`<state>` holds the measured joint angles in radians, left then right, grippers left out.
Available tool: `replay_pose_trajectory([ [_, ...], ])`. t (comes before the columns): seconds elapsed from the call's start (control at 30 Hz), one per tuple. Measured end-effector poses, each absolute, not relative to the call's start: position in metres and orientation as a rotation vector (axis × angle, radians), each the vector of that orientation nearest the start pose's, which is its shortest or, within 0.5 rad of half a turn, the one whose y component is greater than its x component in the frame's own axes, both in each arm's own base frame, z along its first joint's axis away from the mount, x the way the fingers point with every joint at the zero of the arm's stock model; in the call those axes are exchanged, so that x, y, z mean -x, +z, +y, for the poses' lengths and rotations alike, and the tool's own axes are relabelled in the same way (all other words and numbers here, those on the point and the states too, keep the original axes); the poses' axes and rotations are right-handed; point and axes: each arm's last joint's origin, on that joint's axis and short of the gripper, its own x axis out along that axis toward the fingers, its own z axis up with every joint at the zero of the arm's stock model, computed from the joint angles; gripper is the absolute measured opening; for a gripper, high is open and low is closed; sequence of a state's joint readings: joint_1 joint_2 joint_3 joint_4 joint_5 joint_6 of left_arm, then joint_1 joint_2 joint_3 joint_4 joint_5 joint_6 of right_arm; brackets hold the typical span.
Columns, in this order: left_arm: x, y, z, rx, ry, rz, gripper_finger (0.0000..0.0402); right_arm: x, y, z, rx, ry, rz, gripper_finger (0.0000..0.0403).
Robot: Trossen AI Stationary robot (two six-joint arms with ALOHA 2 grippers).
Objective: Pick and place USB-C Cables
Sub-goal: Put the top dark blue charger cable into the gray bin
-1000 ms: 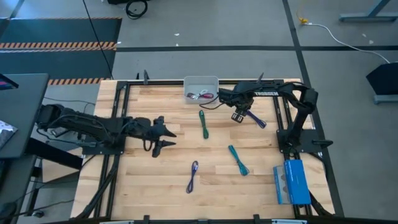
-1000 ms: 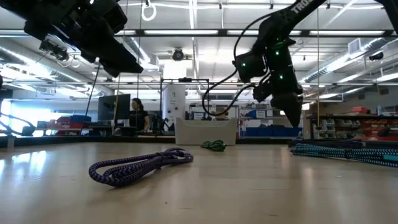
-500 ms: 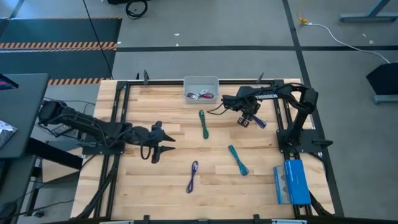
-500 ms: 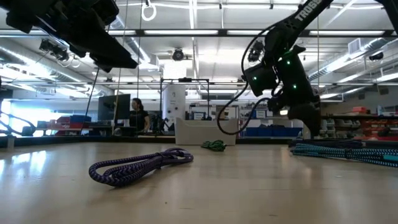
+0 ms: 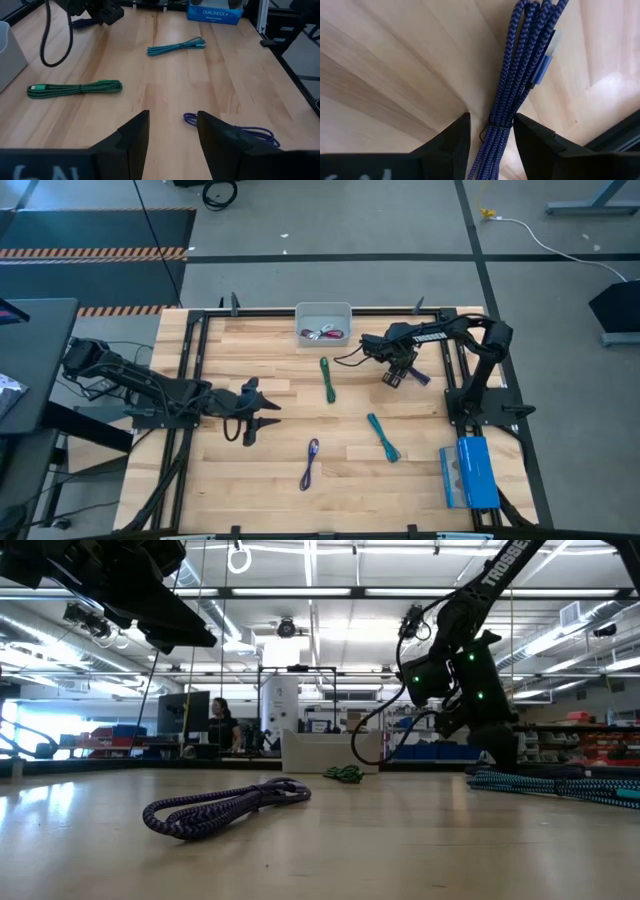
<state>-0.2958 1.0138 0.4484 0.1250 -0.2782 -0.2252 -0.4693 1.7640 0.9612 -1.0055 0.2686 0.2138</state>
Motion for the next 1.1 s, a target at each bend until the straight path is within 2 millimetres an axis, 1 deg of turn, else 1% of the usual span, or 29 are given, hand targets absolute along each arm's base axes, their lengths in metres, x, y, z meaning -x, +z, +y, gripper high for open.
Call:
replay_pose_trajectory([
  [0.17,-0.199,0.206,-0.053,0.097,0.03,0.421,0.0172,-0.226,0.134,-0.131,-0.334,-0.704,1.773,0.0155],
  [0.3,-0.199,0.206,-0.053,0.097,0.032,0.421,0.0172,-0.225,0.134,-0.133,-0.319,-0.688,1.778,0.0145],
  [0.43,-0.199,0.206,-0.053,0.103,0.034,0.423,0.0172,-0.225,0.133,-0.133,-0.301,-0.675,1.79,0.0107],
  [0.6,-0.197,0.203,-0.056,0.116,0.023,0.457,0.0172,-0.223,0.133,-0.13,-0.253,-0.683,1.825,0.0022],
  [0.63,-0.196,0.203,-0.057,0.118,0.025,0.461,0.0172,-0.224,0.133,-0.129,-0.246,-0.677,1.826,0.0017],
  [0.73,-0.195,0.203,-0.06,0.116,0.038,0.457,0.0172,-0.227,0.136,-0.126,-0.247,-0.662,1.837,0.0021],
  [0.83,-0.194,0.203,-0.061,0.11,0.046,0.453,0.0172,-0.233,0.149,-0.12,-0.224,-0.641,1.853,0.0017],
  [0.9,-0.194,0.203,-0.062,0.107,0.05,0.452,0.0172,-0.242,0.165,-0.116,-0.203,-0.63,1.805,0.0017],
  [1.1,-0.194,0.203,-0.06,0.09,0.109,0.44,0.0172,-0.276,0.236,-0.107,-0.12,-0.582,1.489,0.0017],
])
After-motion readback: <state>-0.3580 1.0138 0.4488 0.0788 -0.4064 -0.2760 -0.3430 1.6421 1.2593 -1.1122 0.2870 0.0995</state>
